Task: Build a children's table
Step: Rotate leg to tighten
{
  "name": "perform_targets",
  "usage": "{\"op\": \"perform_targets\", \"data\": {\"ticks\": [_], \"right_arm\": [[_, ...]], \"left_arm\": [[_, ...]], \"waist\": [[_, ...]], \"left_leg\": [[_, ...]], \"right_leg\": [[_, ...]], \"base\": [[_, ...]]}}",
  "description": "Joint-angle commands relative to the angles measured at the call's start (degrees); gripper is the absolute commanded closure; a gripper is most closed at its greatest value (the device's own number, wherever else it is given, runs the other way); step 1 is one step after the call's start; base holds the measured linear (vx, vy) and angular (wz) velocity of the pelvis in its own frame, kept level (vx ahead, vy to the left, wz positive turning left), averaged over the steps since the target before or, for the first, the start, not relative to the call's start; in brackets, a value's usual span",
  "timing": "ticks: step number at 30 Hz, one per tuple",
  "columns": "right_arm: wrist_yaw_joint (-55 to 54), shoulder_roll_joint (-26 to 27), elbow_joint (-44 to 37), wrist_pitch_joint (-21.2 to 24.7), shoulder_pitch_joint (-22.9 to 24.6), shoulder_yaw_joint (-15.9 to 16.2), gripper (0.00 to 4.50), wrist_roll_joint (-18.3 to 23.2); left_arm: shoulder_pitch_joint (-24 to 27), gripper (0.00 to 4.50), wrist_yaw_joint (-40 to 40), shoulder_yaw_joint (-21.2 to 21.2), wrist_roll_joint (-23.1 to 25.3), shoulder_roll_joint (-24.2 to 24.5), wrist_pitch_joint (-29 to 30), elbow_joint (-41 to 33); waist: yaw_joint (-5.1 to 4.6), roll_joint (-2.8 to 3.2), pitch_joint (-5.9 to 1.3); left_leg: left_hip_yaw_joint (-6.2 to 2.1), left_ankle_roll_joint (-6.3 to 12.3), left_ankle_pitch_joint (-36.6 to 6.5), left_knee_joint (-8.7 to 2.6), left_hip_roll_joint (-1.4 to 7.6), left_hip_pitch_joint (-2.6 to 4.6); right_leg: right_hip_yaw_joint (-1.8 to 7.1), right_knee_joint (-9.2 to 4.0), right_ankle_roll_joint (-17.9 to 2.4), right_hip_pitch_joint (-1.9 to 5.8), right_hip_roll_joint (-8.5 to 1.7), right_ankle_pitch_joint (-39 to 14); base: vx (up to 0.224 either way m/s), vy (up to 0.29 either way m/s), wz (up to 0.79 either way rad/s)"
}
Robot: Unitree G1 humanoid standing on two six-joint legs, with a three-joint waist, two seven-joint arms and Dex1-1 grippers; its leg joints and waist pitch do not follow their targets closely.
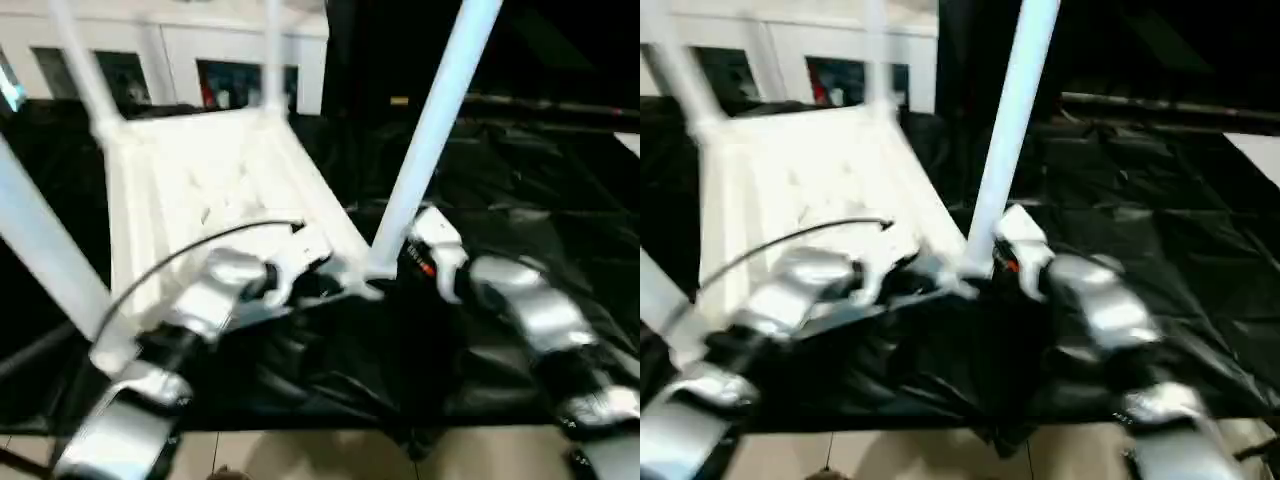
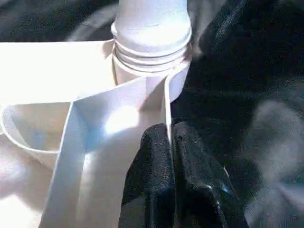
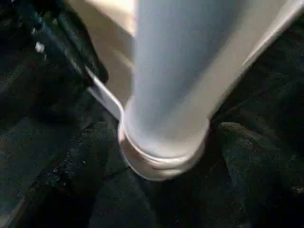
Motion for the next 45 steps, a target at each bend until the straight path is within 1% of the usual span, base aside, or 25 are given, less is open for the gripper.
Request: {"op": "perform_targets", "data": {"ticks": [1, 5, 10, 11, 14, 15, 19, 21, 23, 24, 25, 27, 29, 30, 32, 33, 34, 35, 36, 38, 40, 41, 43, 44, 45], "right_arm": [[2.66, -1.15, -2.40, 0.88, 0.47, 1.43, 0.66, 0.66], [3.40, -1.20, -3.00, 1.30, 0.90, 1.68, 0.66, 1.01], [3.53, -0.31, -2.67, 1.49, 0.67, 2.28, 0.66, 0.62], [3.80, -0.32, -2.74, 1.68, 0.66, 2.35, 0.81, 0.66], [4.26, -0.39, -2.90, 1.82, 0.68, 2.59, 0.81, 0.62], [4.53, -0.36, -3.06, 2.07, 0.68, 2.60, 1.09, 0.92], [4.95, 0.19, -3.49, 2.79, 0.71, 2.18, 1.27, 1.91], [5.03, 0.32, -3.60, 2.99, 0.86, 2.11, 1.53, 2.12], [5.03, 0.45, -3.85, 3.13, 1.13, 2.02, 1.65, 2.32], [4.97, 0.60, -4.04, 3.28, 1.37, 1.90, 1.68, 2.52], [4.93, 0.71, -4.18, 3.39, 1.54, 1.82, 1.76, 2.67], [3.02, 1.74, -3.85, 3.44, 1.92, 1.15, 1.79, 2.71], [-2.51, 3.79, -1.09, 2.35, 1.42, 0.05, 1.80, 1.16], [-2.51, 3.79, -1.09, 2.35, 1.42, 0.05, 1.80, 1.16], [-11.44, 6.84, 4.09, 2.20, -0.01, -1.88, 1.80, -0.74], [-14.95, 8.42, 5.92, 2.64, -0.54, -3.20, 1.81, -0.54], [-21.34, 11.71, 8.70, 3.64, -1.53, -5.74, 1.82, 0.28], [-23.25, 12.68, 9.44, 3.83, -1.83, -6.43, 1.82, 0.46], [-23.25, 12.68, 9.44, 3.83, -1.83, -6.43, 1.82, 0.46], [-29.96, 16.21, 11.62, 4.84, -3.14, -8.76, 1.82, 1.06], [-35.35, 19.38, 13.57, 4.84, -4.39, -10.08, 1.82, 1.06], [-36.89, 20.74, 14.13, 4.43, -4.91, -9.78, 1.82, 0.57], [-37.85, 21.88, 14.48, 4.19, -5.32, -9.34, 1.82, 0.11], [-37.58, 24.08, 15.12, 2.97, -6.15, -7.41, 1.82, -1.37], [-37.58, 24.08, 15.12, 2.97, -6.15, -7.41, 1.82, -1.37]], "left_arm": [[0.74, 4.50, -5.30, -3.24, -1.03, -0.14, -0.98, -2.64], [1.97, 4.50, -10.06, -4.46, -2.60, 1.75, 0.39, -5.93], [2.08, 4.50, -10.27, -4.00, -2.70, 1.99, -0.21, -6.00], [2.06, 4.50, -10.37, -3.90, -2.69, 2.01, -0.36, -5.96], [2.05, 4.50, -10.33, -3.70, -2.66, 2.08, -0.67, -5.89], [2.15, 4.50, -10.38, -3.66, -2.77, 2.23, -0.51, -6.23], [2.47, 4.50, -10.42, -3.61, -2.86, 2.41, -0.35, -6.60], [2.55, 4.50, -10.36, -3.57, -2.86, 2.41, -0.39, -6.55], [2.59, 4.50, -10.31, -3.51, -2.85, 2.37, -0.41, -6.50], [2.63, 4.50, -10.24, -3.40, -2.91, 2.32, -0.38, -6.48], [2.66, 4.50, -10.19, -3.33, -2.96, 2.28, -0.36, -6.47], [2.56, 4.50, -8.19, -2.66, -2.75, 1.56, -0.69, -5.76], [1.98, 4.50, -4.44, -1.89, -1.79, 0.36, -1.54, -4.06], [1.98, 4.50, -4.44, -1.89, -1.79, 0.36, -1.54, -4.06], [0.76, 4.50, 1.25, -1.18, -0.08, -1.50, -1.41, -1.12], [0.31, 4.50, 3.45, -1.09, 0.55, -2.37, -0.85, -0.06], [-0.54, 4.50, 7.51, -0.83, 1.30, -4.56, 0.42, 1.65], [-0.79, 4.50, 8.68, -0.74, 1.46, -5.28, 0.84, 2.09], [-0.79, 4.50, 8.68, -0.74, 1.46, -5.28, 0.84, 2.09], [-1.79, 4.50, 13.32, -0.28, 1.87, -8.47, 2.57, 3.66], [-2.53, 4.50, 16.92, -0.27, 2.43, -11.38, 3.97, 4.80], [-2.77, 4.50, 17.96, -0.61, 2.75, -12.77, 4.43, 5.11], [-3.00, 4.50, 18.83, -0.95, 3.02, -13.96, 4.76, 5.41], [-3.50, 4.50, 19.56, -1.74, 3.77, -15.90, 4.62, 6.36], [-3.50, 4.50, 19.56, -1.74, 3.77, -15.90, 4.62, 6.36]], "waist": [[-0.19, 0.18, -3.74], [-0.27, 0.24, -3.74], [-0.34, 0.03, -3.67], [-0.32, 0.09, -3.69], [-0.32, -0.09, -3.77], [-0.34, -0.05, -3.76], [-0.38, 0.05, -3.78], [-0.41, 0.07, -3.75], [-0.47, 0.07, -3.76], [-0.45, 0.25, -3.82], [-0.49, 0.17, -3.82], [-0.44, 0.23, -3.81], [-0.58, 0.21, -3.80], [-0.81, 0.28, -3.69], [-1.17, 0.18, -3.55], [-1.35, 0.31, -3.47], [-1.98, 0.61, -3.49], [-2.06, 0.56, -3.58], [-2.19, 0.49, -3.64], [-2.66, 0.68, -3.50], [-2.95, 0.92, -3.67], [-2.97, 0.80, -3.68], [-3.06, 0.90, -3.67], [-3.08, 0.97, -3.70], [-3.18, 0.98, -3.66]], "left_leg": [[0.93, 1.46, -16.83, -3.68, -0.08, 0.53], [1.02, 1.23, -16.58, -3.64, 0.01, 0.53], [0.97, 0.70, -17.42, -3.66, -0.10, 0.55], [0.95, 0.68, -17.24, -3.69, -0.08, 0.55], [0.99, 0.95, -15.88, -3.60, -0.11, 0.43], [1.00, 0.99, -15.72, -3.59, -0.12, 0.44], [1.00, 1.07, -15.89, -3.56, -0.11, 0.45], [0.99, 0.95, -15.96, -3.58, -0.12, 0.45], [1.00, 0.89, -15.89, -3.58, -0.12, 0.46], [0.98, 0.87, -15.69, -3.55, -0.13, 0.50], [1.01, 0.91, -15.50, -3.53, -0.12, 0.48], [1.02, 0.92, -15.31, -3.54, -0.14, 0.49], [1.01, 0.69, -15.58, -3.57, -0.20, 0.41], [0.98, 0.19, -16.55, -3.63, -0.30, 0.36], [0.85, -0.66, -18.50, -3.71, -0.43, 0.37], [0.76, -0.98, -19.21, -3.78, -0.46, 0.34], [0.43, -2.15, -21.58, -3.79, -0.64, 0.50], [0.37, -2.17, -21.85, -3.75, -0.65, 0.63], [0.41, -2.13, -21.70, -3.65, -0.68, 0.65], [0.37, -1.67, -22.30, -3.73, -0.68, 0.52], [0.38, -1.61, -22.80, -3.59, -0.77, 0.76], [0.39, -1.53, -22.18, -3.65, -0.77, 0.61], [0.44, -1.15, -22.31, -3.69, -0.74, 0.58], [0.45, -1.01, -22.17, -3.69, -0.74, 0.51], [0.49, -1.02, -22.23, -3.68, -0.76, 0.47]], "right_leg": [[1.55, -3.70, -10.63, 3.13, -1.61, -15.14], [1.61, -3.49, -11.41, 3.01, -1.60, -14.14], [1.59, -3.79, -10.21, 2.96, -1.67, -17.15], [1.60, -3.74, -10.20, 2.96, -1.68, -17.00], [1.60, -3.52, -10.43, 3.07, -1.59, -15.29], [1.59, -3.51, -10.54, 3.07, -1.61, -15.12], [1.61, -3.55, -10.56, 3.07, -1.64, -15.41], [1.58, -3.57, -10.47, 3.07, -1.61, -15.64], [1.58, -3.53, -10.53, 3.06, -1.57, -15.37], [1.60, -3.46, -10.69, 3.09, -1.58, -14.91], [1.61, -3.42, -10.92, 3.09, -1.54, -14.23], [1.63, -3.43, -10.99, 3.13, -1.54, -13.83], [1.59, -3.43, -10.90, 3.08, -1.54, -14.34], [1.52, -3.72, -10.39, 3.05, -1.54, -16.12], [1.38, -4.17, -8.92, 2.85, -1.56, -20.68], [1.32, -4.21, -8.47, 2.78, -1.58, -22.31], [1.00, -4.78, -6.68, 2.70, -1.72, -27.34], [0.94, -4.96, -6.30, 2.65, -1.73, -28.01], [1.00, -5.04, -6.20, 2.59, -1.79, -27.76], [0.99, -5.03, -6.48, 2.52, -1.47, -26.78], [1.00, -5.17, -6.83, 2.25, -1.47, -26.64], [1.01, -5.04, -7.13, 2.45, -1.39, -25.18], [1.00, -5.03, -7.40, 2.45, -1.27, -24.13], [1.05, -4.96, -7.60, 2.50, -1.29, -23.32], [1.06, -4.98, -7.63, 2.39, -1.24, -23.29]], "base": [[0.000, 0.000, 0.00], [0.000, 0.000, 0.00], [0.000, 0.000, 0.00], [0.000, 0.000, 0.00], [0.000, 0.000, 0.00], [0.000, 0.000, 0.00], [0.000, 0.000, 0.00], [0.000, 0.000, 0.00], [0.000, 0.000, 0.00], [0.000, 0.000, 0.00], [0.000, 0.000, 0.00], [0.000, 0.000, 0.00], [0.000, 0.000, 0.00], [0.000, 0.000, 0.00], [0.000, 0.000, 0.00], [0.000, 0.000, 0.00], [0.000, 0.000, 0.00], [0.000, 0.000, 0.00], [0.000, 0.000, 0.00], [0.000, 0.000, 0.00], [0.000, 0.000, 0.00], [0.000, 0.000, 0.00], [0.000, 0.000, 0.00], [0.000, 0.000, 0.00], [0.000, 0.000, 0.00]]}}
